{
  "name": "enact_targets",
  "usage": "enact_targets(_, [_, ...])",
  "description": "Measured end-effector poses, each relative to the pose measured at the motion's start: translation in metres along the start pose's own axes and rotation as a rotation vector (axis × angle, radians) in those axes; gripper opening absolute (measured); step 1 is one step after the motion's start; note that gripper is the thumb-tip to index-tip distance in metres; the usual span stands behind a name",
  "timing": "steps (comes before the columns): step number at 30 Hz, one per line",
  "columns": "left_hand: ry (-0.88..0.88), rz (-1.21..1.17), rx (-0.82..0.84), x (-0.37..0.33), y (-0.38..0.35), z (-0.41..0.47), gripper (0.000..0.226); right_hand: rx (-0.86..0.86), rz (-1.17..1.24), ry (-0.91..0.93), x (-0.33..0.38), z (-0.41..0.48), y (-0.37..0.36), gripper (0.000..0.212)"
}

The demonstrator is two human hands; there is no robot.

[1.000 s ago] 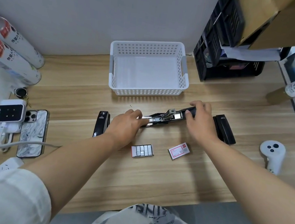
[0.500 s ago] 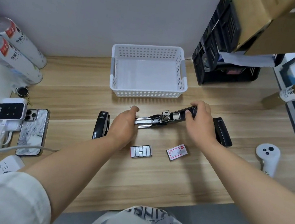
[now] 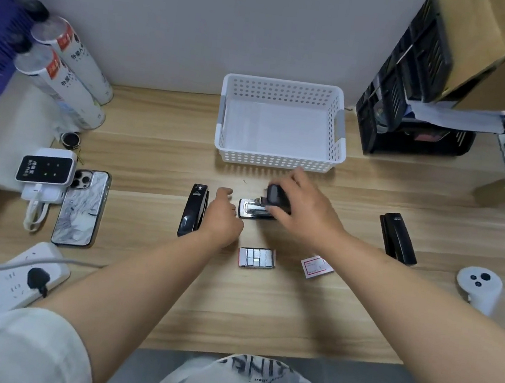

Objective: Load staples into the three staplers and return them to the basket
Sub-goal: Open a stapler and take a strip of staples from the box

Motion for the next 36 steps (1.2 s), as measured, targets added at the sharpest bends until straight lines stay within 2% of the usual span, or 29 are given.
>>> enact_targets(3, [0.103,-0.186,-0.029,0.007,0.004,0.003,0.049,0.133,-0.063,0.041,0.010,0.006,-0.029,0.041])
enact_targets(5, [0.176,-0.326,-0.058,0.009,0.008,0.002,0.042,0.131,-0.158,0.020,0.007,0.010,-0.034,0.044])
enact_targets(7, [0.182,-0.345,-0.034,0.005,0.010,0.002,0.037,0.147,-0.189,-0.025,0.000,0.010,-0.038,0.046])
enact_targets(11, [0.173,-0.281,0.106,0.002,0.002,0.003,0.093,0.264,-0.135,-0.151,-0.016,0.007,-0.052,0.051])
enact_targets(13, [0.169,-0.247,0.096,0.006,0.002,0.007,0.097,0.322,-0.111,-0.199,-0.021,0.005,-0.060,0.058])
enact_targets(16, [0.164,-0.223,0.062,0.011,0.002,0.016,0.087,0.428,-0.189,-0.239,-0.028,-0.002,-0.072,0.080])
enact_targets(18, [0.176,-0.214,0.053,0.013,0.004,0.020,0.080,0.410,-0.279,-0.238,-0.032,-0.003,-0.073,0.078])
enact_targets(20, [0.179,-0.208,0.060,0.013,0.004,0.022,0.076,0.363,-0.354,-0.248,-0.038,-0.003,-0.069,0.067])
enact_targets(23, [0.173,-0.208,0.077,0.010,0.005,0.023,0.070,0.320,-0.360,-0.234,-0.042,-0.002,-0.066,0.054])
enact_targets(27, [0.158,-0.190,0.122,0.001,0.006,0.018,0.062,0.309,-0.251,-0.178,-0.042,0.000,-0.059,0.033])
enact_targets(32, [0.262,-0.413,0.337,-0.012,0.001,0.004,0.088,0.229,-0.039,-0.211,-0.047,0.002,-0.033,0.034])
enact_targets(33, [0.262,-0.460,0.389,-0.020,-0.002,0.002,0.086,0.208,0.011,-0.218,-0.046,0.004,-0.026,0.034])
enact_targets(36, [0.185,-0.607,0.459,-0.050,-0.001,-0.001,0.063,0.151,0.133,-0.222,-0.040,0.010,-0.010,0.035])
Point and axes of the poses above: each hand's wrist, its own z-axis towards the middle knuckle, its own y-axis out of the back of the hand, x = y × z, the point moved 9 cm from there along z, towards the middle knuckle, and after that the axes turned 4 degrees about -x, right-handed, at the moved point
